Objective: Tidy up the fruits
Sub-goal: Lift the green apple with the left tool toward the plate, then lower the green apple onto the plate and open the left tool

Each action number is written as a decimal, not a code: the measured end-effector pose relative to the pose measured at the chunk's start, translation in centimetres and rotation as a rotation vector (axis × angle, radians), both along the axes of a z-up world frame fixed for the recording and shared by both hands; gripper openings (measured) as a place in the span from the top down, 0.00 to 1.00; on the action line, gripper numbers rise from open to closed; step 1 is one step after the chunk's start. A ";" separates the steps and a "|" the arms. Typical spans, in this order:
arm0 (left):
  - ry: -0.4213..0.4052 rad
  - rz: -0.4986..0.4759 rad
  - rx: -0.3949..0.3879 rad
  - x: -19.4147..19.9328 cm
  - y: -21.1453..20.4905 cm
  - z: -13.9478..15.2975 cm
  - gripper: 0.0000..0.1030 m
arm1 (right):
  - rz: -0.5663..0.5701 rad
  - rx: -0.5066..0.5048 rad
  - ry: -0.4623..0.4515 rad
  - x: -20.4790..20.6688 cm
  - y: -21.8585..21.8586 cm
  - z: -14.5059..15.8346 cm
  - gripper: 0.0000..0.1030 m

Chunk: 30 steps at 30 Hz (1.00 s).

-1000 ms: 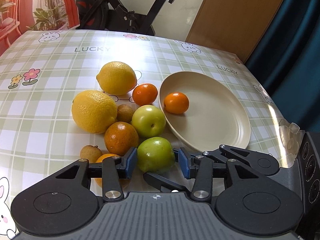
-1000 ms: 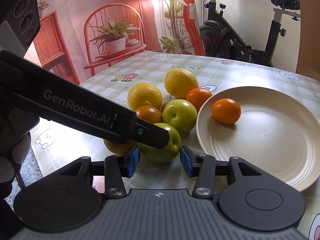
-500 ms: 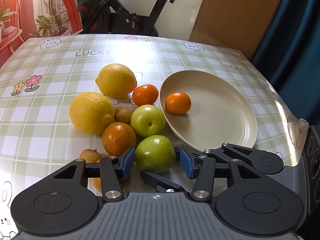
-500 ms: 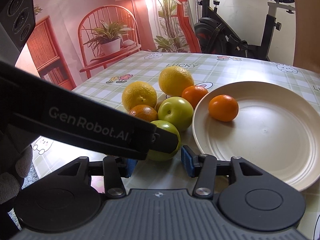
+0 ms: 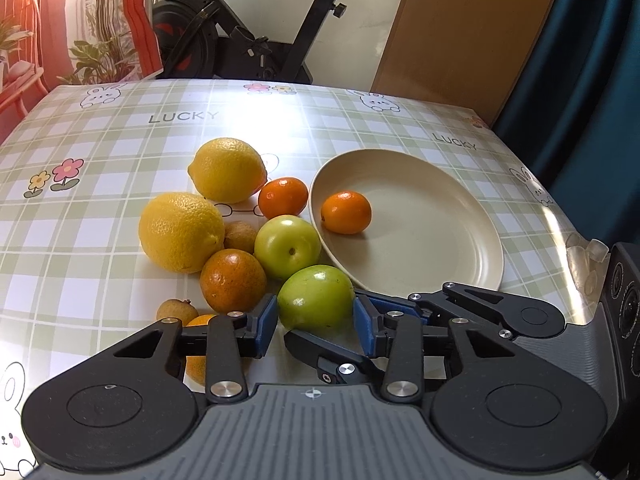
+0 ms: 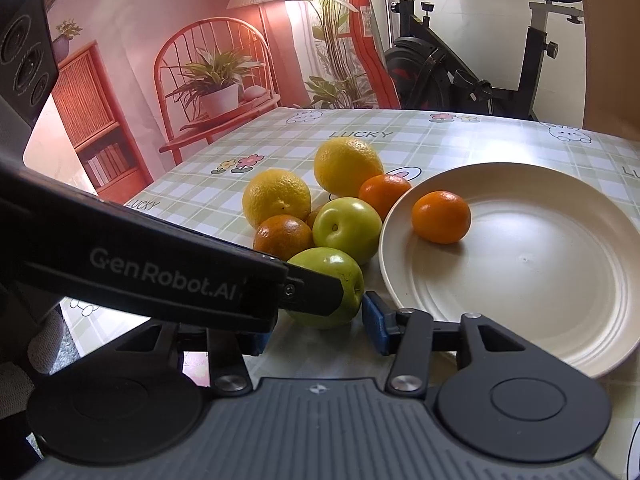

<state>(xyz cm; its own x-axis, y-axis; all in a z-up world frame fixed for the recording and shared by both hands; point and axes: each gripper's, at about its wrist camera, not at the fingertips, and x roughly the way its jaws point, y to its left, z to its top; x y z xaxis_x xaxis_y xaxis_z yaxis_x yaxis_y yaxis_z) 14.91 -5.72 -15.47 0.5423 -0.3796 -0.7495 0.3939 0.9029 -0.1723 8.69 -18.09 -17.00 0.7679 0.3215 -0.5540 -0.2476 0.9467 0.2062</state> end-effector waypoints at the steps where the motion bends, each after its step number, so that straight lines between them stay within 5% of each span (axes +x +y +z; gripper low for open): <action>1: -0.018 -0.009 0.004 -0.2 -0.2 0.3 0.57 | -0.004 0.002 -0.013 -0.2 -0.1 0.2 0.52; 14: -0.112 -0.075 0.031 -0.9 -1.7 2.0 0.57 | -0.068 0.012 -0.099 -1.3 -1.2 1.9 0.52; 30: -0.063 -0.173 0.025 2.4 -5.9 0.4 0.59 | -0.196 0.035 -0.079 0.2 -3.9 1.5 0.56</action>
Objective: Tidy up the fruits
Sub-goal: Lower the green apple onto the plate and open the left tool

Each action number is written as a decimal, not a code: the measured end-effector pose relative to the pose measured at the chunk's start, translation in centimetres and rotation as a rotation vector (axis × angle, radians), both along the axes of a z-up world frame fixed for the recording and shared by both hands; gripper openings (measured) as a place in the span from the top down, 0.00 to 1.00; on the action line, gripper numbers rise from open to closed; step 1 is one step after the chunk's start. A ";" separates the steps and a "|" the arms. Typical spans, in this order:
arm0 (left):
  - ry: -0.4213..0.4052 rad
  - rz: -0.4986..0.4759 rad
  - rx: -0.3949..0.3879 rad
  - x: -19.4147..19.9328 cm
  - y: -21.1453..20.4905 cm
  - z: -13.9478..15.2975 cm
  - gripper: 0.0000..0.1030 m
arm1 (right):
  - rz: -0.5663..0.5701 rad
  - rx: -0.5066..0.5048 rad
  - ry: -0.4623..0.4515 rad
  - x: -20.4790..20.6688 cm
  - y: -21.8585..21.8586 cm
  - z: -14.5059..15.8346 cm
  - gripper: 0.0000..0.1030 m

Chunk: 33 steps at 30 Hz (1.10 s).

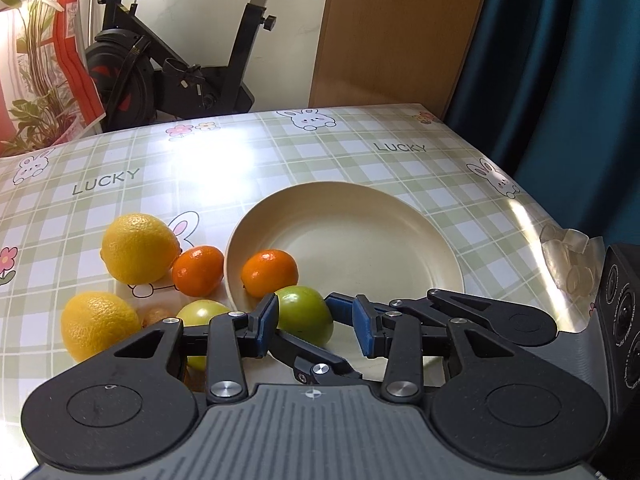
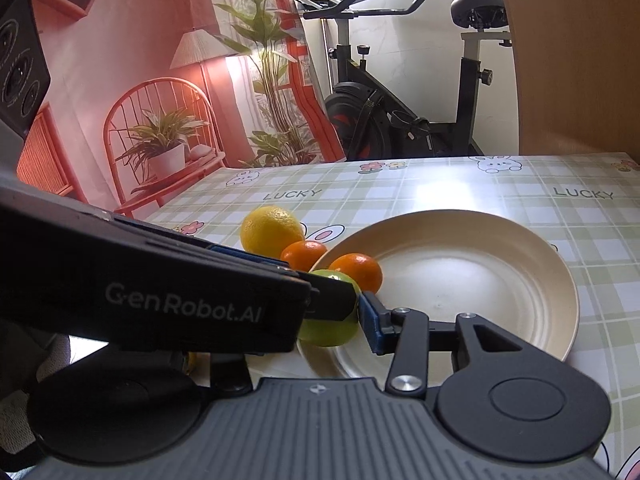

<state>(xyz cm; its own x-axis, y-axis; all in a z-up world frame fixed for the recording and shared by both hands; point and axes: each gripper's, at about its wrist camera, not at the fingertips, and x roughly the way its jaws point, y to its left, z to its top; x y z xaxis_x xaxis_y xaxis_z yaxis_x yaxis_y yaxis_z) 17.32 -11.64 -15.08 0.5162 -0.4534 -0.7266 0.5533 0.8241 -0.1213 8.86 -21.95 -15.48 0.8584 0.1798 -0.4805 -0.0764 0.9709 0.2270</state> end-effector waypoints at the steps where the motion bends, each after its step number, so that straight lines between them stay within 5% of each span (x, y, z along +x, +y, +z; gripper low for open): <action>1: -0.011 0.004 0.007 0.1 -0.1 -0.1 0.59 | -0.002 0.008 0.009 0.2 -0.2 -0.2 0.57; 20: -0.055 0.161 -0.029 4.5 2.9 2.0 0.59 | 0.003 -0.081 0.018 5.5 0.2 0.1 0.56; 33: -0.048 0.239 -0.099 2.3 7.7 3.5 0.59 | -0.059 -0.039 -0.027 2.1 -0.2 2.0 0.54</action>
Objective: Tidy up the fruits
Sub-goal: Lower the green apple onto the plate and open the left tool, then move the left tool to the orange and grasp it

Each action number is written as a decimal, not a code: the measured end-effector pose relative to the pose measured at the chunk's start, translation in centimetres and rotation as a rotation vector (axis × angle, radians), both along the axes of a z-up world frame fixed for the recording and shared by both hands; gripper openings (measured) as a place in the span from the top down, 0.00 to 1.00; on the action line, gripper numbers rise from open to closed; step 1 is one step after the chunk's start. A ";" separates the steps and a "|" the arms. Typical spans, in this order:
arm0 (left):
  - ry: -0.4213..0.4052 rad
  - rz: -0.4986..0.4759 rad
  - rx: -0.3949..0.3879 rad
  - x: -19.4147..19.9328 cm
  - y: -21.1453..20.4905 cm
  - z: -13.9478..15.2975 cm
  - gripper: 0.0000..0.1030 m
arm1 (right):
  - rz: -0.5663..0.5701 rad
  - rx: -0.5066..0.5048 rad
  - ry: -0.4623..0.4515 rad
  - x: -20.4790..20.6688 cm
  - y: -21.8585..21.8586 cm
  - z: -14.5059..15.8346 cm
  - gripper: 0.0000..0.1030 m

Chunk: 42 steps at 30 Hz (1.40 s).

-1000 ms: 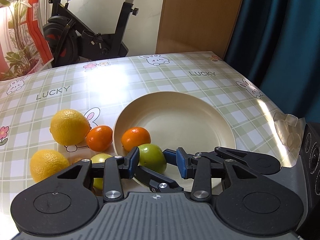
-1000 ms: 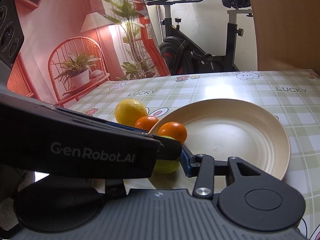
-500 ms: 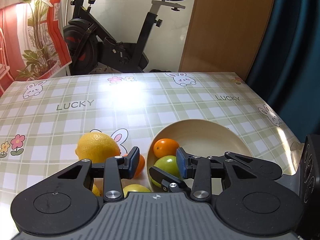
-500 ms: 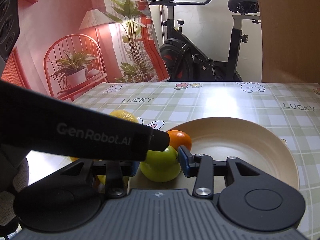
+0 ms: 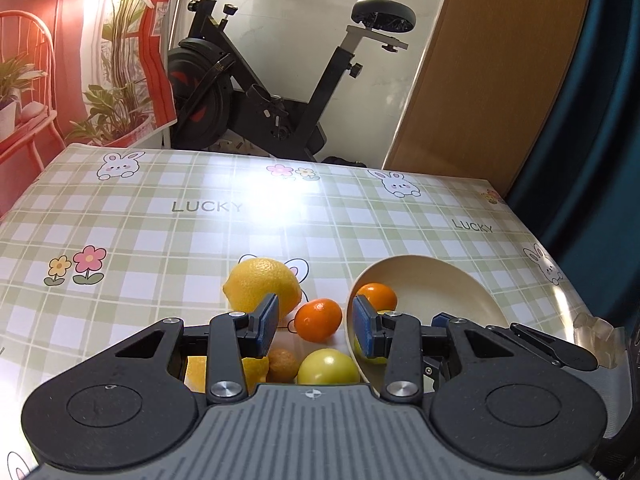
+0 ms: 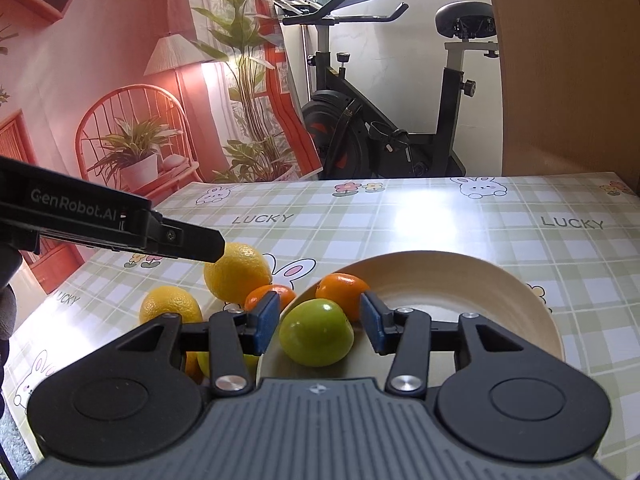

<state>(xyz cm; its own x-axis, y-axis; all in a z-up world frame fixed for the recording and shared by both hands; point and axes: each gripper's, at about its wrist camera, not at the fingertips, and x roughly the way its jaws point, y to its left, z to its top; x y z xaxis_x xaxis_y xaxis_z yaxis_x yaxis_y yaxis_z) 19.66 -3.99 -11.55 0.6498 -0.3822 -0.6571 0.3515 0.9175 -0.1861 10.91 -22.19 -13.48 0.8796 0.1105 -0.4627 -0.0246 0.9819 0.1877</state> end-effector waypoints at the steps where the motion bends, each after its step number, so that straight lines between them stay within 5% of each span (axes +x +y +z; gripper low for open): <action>1: 0.004 0.008 -0.009 -0.4 0.5 0.0 0.59 | 0.003 0.004 0.000 -0.4 0.1 0.1 0.54; 14: 0.057 0.057 -0.026 -4.2 5.4 -1.2 0.59 | 0.189 -0.011 0.057 -1.7 4.8 0.3 0.54; 27: 0.147 0.040 -0.076 -4.0 7.4 -3.8 0.59 | 0.389 -0.057 0.137 -1.2 8.6 -1.5 0.54; 42: 0.192 -0.015 -0.056 -4.2 5.5 -5.7 0.59 | 0.417 -0.047 0.181 -0.6 9.2 -3.0 0.54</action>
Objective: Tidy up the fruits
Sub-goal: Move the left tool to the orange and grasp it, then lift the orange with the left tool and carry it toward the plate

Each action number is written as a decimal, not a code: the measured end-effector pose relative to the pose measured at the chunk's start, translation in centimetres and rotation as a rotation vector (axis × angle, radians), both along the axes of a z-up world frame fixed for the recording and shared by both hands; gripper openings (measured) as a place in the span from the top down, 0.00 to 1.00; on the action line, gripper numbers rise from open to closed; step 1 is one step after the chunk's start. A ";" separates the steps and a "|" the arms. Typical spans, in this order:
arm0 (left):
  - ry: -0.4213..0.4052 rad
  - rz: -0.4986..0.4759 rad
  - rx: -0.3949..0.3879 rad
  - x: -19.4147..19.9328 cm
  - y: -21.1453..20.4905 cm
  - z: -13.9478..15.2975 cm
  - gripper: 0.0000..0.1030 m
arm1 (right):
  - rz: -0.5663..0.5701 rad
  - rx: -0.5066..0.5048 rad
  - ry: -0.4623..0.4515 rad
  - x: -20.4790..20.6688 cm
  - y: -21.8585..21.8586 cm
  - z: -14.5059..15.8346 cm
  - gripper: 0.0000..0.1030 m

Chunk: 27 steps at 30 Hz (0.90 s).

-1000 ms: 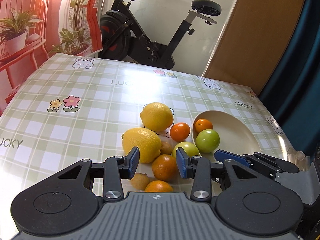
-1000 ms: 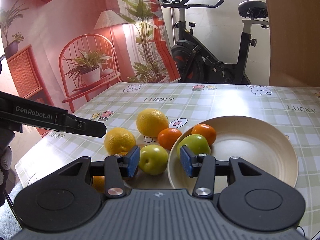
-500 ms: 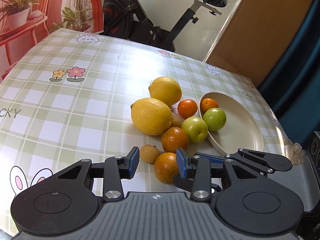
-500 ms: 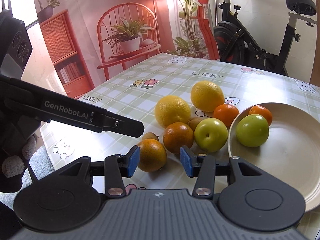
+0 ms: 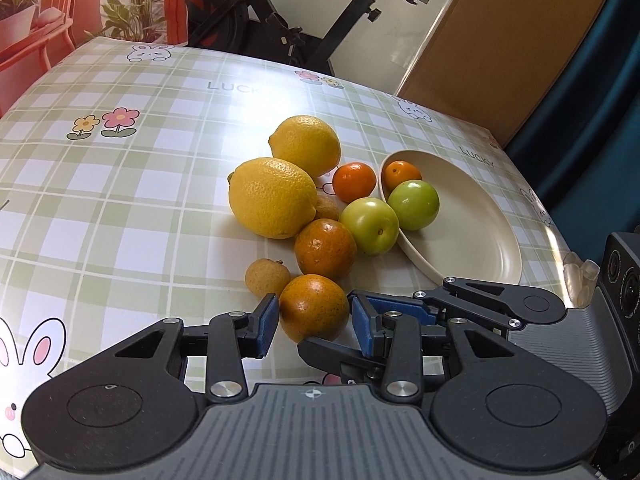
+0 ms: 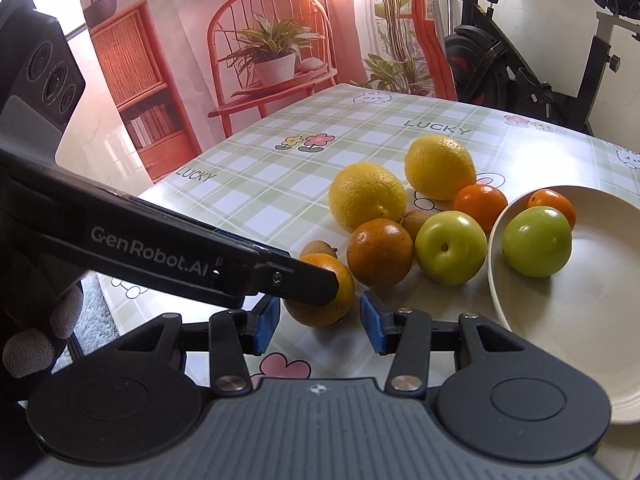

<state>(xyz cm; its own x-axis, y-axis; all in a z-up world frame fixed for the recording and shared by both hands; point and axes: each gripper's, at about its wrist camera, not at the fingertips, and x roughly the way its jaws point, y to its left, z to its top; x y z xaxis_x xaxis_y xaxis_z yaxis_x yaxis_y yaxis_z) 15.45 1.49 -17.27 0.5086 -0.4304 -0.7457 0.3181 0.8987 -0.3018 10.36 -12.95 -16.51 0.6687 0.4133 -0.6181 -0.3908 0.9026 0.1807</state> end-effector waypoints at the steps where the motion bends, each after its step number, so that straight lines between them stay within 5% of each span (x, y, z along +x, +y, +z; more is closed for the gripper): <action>1: 0.000 0.000 0.003 0.0 0.0 0.0 0.59 | -0.001 0.002 0.003 0.1 0.0 -0.1 0.54; 27: -0.045 -0.055 0.029 -1.1 -1.6 0.2 0.63 | -0.040 0.041 0.033 0.0 -1.1 -0.6 0.54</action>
